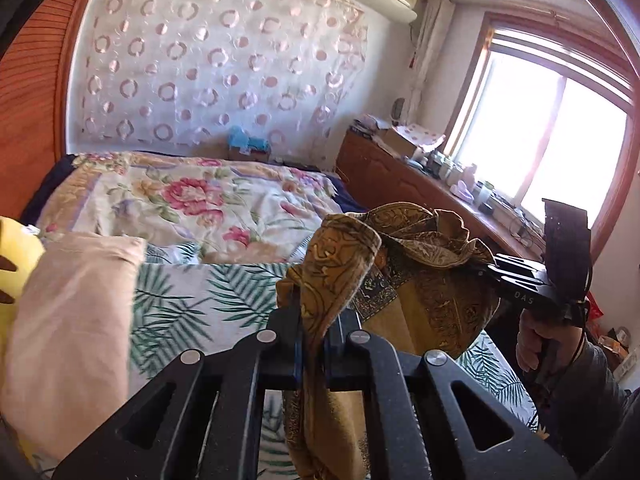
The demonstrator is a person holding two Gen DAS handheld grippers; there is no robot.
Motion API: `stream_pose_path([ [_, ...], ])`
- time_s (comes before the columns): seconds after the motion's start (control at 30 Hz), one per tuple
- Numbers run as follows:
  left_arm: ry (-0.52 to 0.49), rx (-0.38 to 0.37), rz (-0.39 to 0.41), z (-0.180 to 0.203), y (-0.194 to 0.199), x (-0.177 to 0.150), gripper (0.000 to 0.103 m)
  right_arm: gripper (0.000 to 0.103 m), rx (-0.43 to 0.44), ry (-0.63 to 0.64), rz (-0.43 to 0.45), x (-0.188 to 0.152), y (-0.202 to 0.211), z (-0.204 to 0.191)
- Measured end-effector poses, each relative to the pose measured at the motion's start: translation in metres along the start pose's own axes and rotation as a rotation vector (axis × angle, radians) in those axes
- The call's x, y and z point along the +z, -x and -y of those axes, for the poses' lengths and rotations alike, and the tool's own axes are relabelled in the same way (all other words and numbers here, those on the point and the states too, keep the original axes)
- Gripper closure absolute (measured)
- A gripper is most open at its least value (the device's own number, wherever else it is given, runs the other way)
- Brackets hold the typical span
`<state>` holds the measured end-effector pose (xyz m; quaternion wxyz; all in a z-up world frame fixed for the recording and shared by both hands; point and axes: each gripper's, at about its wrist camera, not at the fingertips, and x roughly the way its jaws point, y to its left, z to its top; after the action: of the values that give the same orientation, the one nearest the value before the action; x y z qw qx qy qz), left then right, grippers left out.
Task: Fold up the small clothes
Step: 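Carry the lifted cloth with the left gripper toward the yellow plush toy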
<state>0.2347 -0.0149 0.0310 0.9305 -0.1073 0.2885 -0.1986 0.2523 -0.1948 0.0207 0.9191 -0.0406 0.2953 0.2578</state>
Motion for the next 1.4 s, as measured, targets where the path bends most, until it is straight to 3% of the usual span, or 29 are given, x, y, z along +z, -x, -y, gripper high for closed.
stream_pose_path([
  [0.2, 0.045, 0.09, 0.058, -0.037, 0.039, -0.008, 0.096, 0.092, 0.069, 0.098, 0.013, 0.015, -0.033, -0.015],
  [0.73, 0.122, 0.272, 0.138, -0.116, 0.09, -0.015, 0.096, 0.092, 0.192, 0.305, 0.027, 0.082, -0.126, -0.057],
  [1.03, 0.241, 0.296, 0.122, -0.165, 0.098, -0.039, 0.096, 0.092, 0.235, 0.454, 0.017, 0.105, -0.176, -0.101],
  [1.27, 0.3, 0.341, 0.092, -0.187, 0.1, -0.061, 0.096, 0.092, 0.275, 0.561, -0.05, 0.123, -0.242, -0.145],
  [1.4, 0.304, 0.378, 0.05, -0.194, 0.092, -0.072, 0.096, 0.087, 0.265, 0.532, -0.129, 0.134, -0.29, -0.153],
])
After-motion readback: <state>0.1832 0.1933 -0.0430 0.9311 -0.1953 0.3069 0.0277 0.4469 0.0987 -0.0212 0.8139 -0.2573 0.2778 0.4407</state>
